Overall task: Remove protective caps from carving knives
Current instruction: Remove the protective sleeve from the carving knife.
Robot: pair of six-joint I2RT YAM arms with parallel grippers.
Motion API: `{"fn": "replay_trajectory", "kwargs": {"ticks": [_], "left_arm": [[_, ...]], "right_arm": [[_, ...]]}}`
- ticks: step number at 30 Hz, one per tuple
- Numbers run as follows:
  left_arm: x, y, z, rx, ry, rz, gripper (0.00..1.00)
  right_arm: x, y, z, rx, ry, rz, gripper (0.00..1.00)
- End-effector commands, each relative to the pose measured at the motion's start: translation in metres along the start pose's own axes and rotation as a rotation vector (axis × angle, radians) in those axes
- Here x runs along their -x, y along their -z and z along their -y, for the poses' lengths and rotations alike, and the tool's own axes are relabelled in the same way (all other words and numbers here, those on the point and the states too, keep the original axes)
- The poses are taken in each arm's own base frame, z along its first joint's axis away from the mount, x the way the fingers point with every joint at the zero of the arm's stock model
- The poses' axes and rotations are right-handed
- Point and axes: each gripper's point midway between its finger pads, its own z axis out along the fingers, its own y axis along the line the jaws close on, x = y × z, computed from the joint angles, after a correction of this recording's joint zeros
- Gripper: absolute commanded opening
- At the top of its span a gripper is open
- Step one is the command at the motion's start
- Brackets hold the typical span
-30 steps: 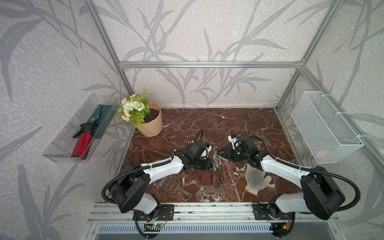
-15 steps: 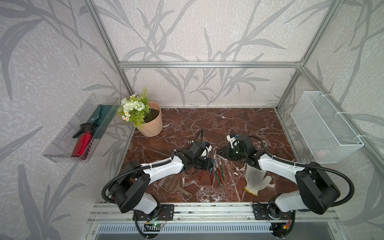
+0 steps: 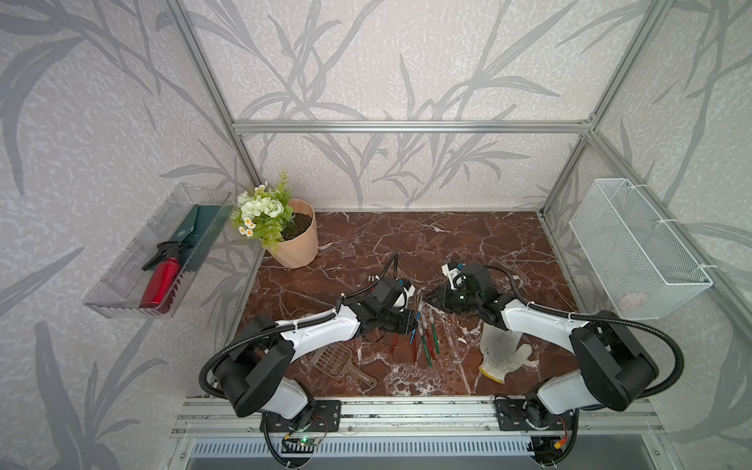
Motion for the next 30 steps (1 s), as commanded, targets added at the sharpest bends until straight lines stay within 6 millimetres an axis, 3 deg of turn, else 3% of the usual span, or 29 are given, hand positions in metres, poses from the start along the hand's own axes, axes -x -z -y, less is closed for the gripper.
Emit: {"fn": "replay_trajectory", "kwargs": {"ticks": [1, 30], "left_arm": [[-0.0001, 0.0034, 0.0047, -0.019, 0.002, 0.011, 0.06], [0.0009, 0.0045, 0.0057, -0.019, 0.0, 0.013, 0.06]], "right_arm": [[0.0095, -0.0009, -0.0132, 0.041, 0.014, 0.013, 0.24], [0.0083, -0.0091, -0.0124, 0.054, 0.01, -0.001, 0.16]]}}
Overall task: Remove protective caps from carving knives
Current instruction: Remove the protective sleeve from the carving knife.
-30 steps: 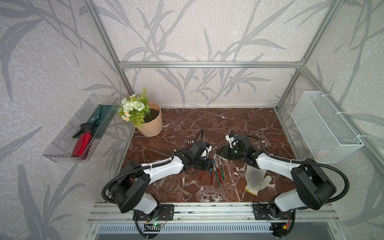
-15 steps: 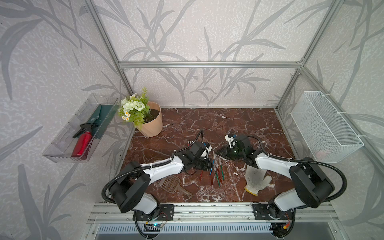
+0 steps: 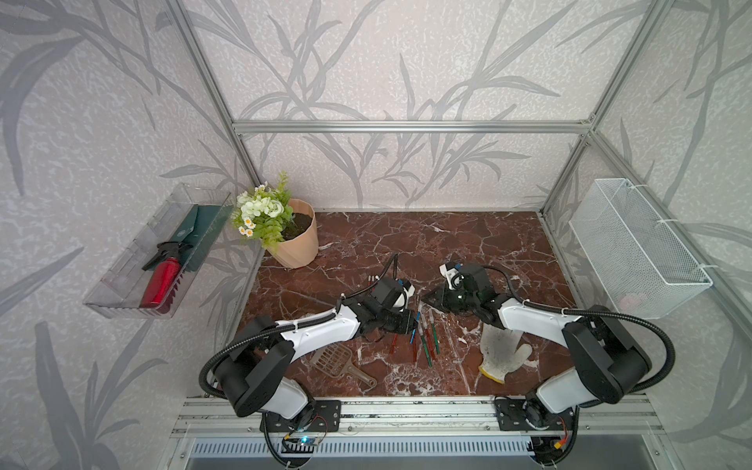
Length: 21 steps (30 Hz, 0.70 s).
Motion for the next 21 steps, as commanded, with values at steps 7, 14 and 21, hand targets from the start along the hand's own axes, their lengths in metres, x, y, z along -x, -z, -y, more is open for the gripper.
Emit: {"fn": "replay_trajectory", "kwargs": {"ticks": [7, 14, 21], "left_arm": [[0.0028, 0.0057, 0.0066, -0.018, -0.01, 0.015, 0.06], [0.0026, 0.0059, 0.0068, -0.017, -0.012, 0.014, 0.06], [0.0004, 0.005, 0.0054, -0.016, -0.009, 0.007, 0.06]], "right_arm": [[0.0087, -0.0028, -0.0137, 0.038, 0.02, 0.01, 0.16], [0.0106, -0.0018, -0.0152, 0.041, 0.022, 0.02, 0.12], [0.0156, 0.001, -0.0179, 0.039, 0.024, 0.043, 0.09]]}}
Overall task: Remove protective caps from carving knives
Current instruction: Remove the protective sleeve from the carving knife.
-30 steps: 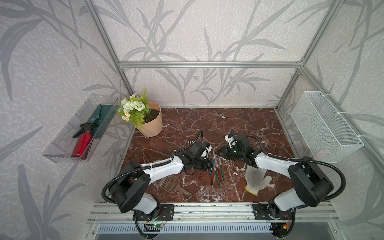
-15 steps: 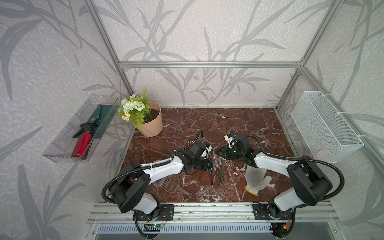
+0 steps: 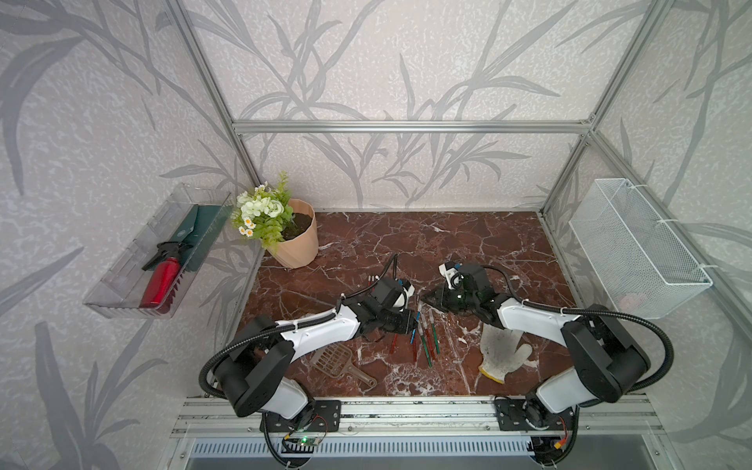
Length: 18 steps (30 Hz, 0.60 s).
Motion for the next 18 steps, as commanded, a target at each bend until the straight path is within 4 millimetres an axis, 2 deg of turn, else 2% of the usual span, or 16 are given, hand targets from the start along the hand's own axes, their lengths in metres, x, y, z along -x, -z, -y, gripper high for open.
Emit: {"fn": "replay_trajectory", "kwargs": {"ticks": [1, 18], "left_arm": [[0.0, 0.005, 0.005, -0.016, -0.009, 0.006, 0.06], [-0.005, 0.004, 0.007, -0.026, -0.013, -0.011, 0.06]], "right_arm": [[0.015, 0.002, -0.016, 0.027, 0.026, 0.045, 0.09], [0.044, 0.019, -0.023, 0.03, 0.035, 0.128, 0.08]]}}
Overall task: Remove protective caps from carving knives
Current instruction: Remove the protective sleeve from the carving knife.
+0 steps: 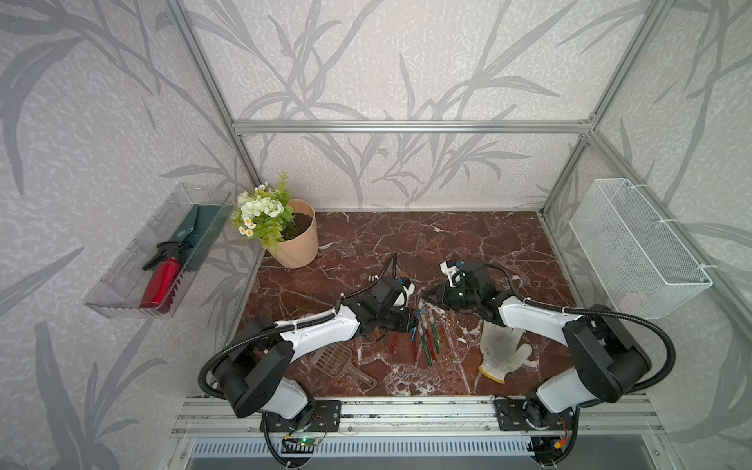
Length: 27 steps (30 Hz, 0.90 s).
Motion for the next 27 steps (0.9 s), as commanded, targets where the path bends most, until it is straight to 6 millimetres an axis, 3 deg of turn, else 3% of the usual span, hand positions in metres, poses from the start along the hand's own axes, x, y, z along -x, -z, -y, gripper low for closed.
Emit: {"fn": "replay_trajectory", "kwargs": {"ticks": [1, 27], "left_arm": [[-0.011, 0.003, 0.004, -0.018, -0.004, -0.039, 0.06], [-0.014, 0.003, 0.004, -0.012, -0.009, -0.044, 0.06]], "right_arm": [[0.035, 0.014, -0.023, 0.033, 0.049, 0.114, 0.08], [0.064, 0.03, -0.026, 0.026, 0.06, 0.18, 0.08]]}}
